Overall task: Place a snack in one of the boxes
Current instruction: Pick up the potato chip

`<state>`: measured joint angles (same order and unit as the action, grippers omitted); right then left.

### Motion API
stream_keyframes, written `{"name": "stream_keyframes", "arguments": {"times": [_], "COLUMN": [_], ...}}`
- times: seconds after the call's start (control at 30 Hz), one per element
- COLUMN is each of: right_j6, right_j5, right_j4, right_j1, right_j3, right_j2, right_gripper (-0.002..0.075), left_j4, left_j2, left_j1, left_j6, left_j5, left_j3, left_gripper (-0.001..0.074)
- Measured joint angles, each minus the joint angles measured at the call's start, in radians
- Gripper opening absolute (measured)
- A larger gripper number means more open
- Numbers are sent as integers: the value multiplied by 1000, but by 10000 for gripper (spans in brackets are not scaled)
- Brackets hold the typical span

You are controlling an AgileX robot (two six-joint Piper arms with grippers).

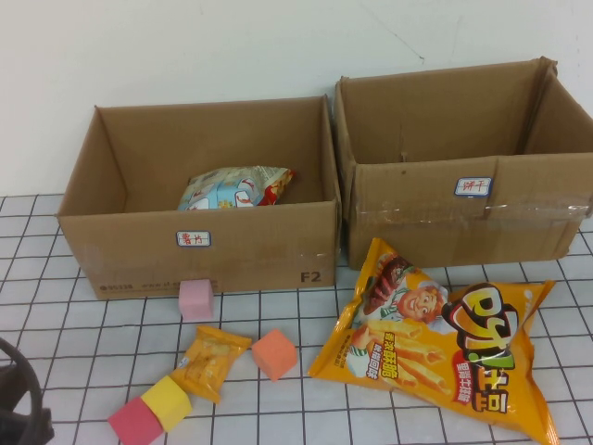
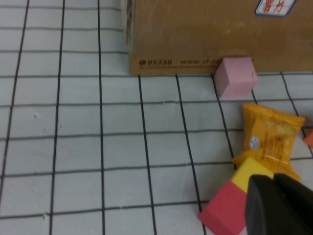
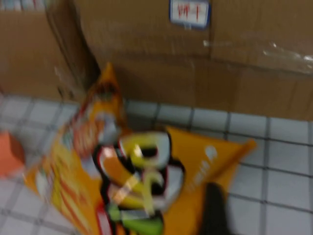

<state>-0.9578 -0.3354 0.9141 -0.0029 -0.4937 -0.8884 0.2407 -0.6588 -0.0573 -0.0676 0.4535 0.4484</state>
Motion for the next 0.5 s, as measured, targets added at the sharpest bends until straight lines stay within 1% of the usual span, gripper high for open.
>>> {"name": "stream_keyframes", "arguments": {"times": [0.03, 0.07, 0.1, 0.13, 0.23, 0.3, 0.4, 0.5], "right_j6": [-78, -160, -245, -329, -531, -612, -661, -665], "right_j5": [13, 18, 16, 6, -21, -22, -26, -86], "right_j4": [117, 228, 328, 421, 660, 736, 779, 790], "right_j1": [0, 0, 0, 0, 0, 0, 0, 0], "right_j3": [-6, -11, -17, -27, -50, -62, -85, -111], "right_j2": [-46, -92, -139, -185, -312, -383, -481, -559], "right_gripper": [480, 542, 595, 629, 673, 683, 689, 691], "left_j4": [3, 3, 3, 3, 3, 3, 3, 3], "left_j2": [-2, -2, -2, -2, -2, -2, -2, -2], "left_j1": [0, 0, 0, 0, 0, 0, 0, 0], "left_j6": [-10, -15, -22, -24, -38, -41, -41, -41], "left_j5": [-7, -16, -21, -23, -29, -30, -30, -30], "left_j3": [0, 0, 0, 0, -2, -9, -11, -11], "left_gripper": [-1, -1, -1, -1, -1, -1, -1, -1]}}
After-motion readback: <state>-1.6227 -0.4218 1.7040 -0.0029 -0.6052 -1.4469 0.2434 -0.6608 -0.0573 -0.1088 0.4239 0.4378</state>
